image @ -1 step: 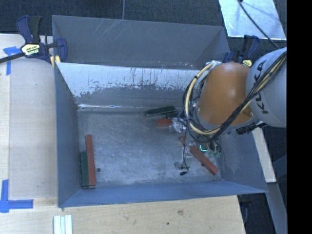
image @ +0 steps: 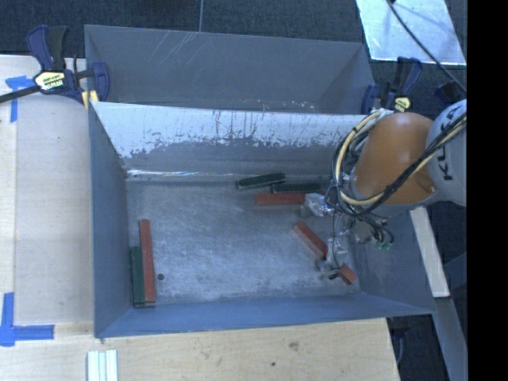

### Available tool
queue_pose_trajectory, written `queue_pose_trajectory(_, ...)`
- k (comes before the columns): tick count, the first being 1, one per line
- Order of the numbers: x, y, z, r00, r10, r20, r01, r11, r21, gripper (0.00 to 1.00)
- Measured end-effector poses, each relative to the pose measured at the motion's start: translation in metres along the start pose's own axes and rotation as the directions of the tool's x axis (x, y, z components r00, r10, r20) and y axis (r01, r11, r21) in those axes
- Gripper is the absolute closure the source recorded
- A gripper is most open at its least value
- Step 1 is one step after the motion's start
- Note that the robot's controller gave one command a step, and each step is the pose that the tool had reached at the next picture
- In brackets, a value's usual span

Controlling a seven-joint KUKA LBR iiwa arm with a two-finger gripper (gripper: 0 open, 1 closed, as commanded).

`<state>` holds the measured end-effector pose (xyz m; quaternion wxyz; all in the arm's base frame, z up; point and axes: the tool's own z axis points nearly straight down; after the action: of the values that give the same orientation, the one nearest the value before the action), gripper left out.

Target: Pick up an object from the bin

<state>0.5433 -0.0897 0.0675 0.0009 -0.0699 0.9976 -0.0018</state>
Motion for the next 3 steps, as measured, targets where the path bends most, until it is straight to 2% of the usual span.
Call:
queue_pose_trajectory(1,0.021,0.007,-0.033,0.988,0.152,-0.002,-0.152,0.988,-0.003,0.00)
queue_pose_trajectory(2,0.044,-0.012,-0.033,0.971,0.238,-0.005,-0.238,0.971,-0.003,0.00)
queue_pose_trajectory(3,0.058,-0.017,-0.002,0.892,0.451,-0.006,-0.451,0.892,-0.002,0.00)
